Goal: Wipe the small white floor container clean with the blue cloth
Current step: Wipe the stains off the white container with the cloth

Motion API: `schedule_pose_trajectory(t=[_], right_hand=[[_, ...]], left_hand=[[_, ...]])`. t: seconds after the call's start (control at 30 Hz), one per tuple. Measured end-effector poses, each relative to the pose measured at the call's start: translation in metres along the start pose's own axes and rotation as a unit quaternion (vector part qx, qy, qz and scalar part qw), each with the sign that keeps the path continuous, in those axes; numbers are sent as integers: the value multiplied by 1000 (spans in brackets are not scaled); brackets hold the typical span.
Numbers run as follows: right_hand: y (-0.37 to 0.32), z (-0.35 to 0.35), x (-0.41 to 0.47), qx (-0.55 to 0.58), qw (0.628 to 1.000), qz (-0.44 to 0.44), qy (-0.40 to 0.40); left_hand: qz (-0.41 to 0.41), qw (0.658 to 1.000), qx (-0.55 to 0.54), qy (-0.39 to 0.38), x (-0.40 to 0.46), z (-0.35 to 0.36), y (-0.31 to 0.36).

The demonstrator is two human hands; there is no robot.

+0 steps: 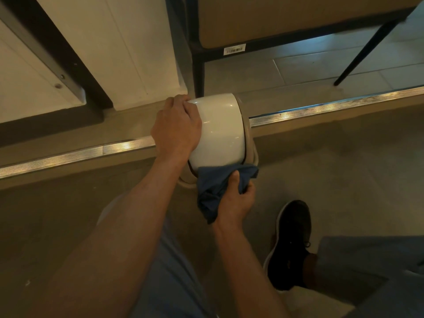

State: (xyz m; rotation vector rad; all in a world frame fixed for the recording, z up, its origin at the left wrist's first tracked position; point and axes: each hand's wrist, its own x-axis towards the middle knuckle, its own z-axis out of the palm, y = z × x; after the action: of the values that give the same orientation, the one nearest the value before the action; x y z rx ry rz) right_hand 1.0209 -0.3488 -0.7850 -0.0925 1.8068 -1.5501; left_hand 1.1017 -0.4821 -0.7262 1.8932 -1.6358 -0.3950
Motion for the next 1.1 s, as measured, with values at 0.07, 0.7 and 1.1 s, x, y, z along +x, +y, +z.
schedule_pose_trajectory(t=[0.07, 0.7, 1.1], right_hand=[[4, 3, 0, 4, 1000, 3, -10], [-60, -20, 81, -122, 986, 5, -115], [-135, 29, 147, -391, 866, -4, -311]], left_hand=[[0, 1000, -1, 0, 0, 0, 0], [2, 1000, 11, 1, -2, 5, 2], [1, 1000, 15, 0, -2, 5, 4]])
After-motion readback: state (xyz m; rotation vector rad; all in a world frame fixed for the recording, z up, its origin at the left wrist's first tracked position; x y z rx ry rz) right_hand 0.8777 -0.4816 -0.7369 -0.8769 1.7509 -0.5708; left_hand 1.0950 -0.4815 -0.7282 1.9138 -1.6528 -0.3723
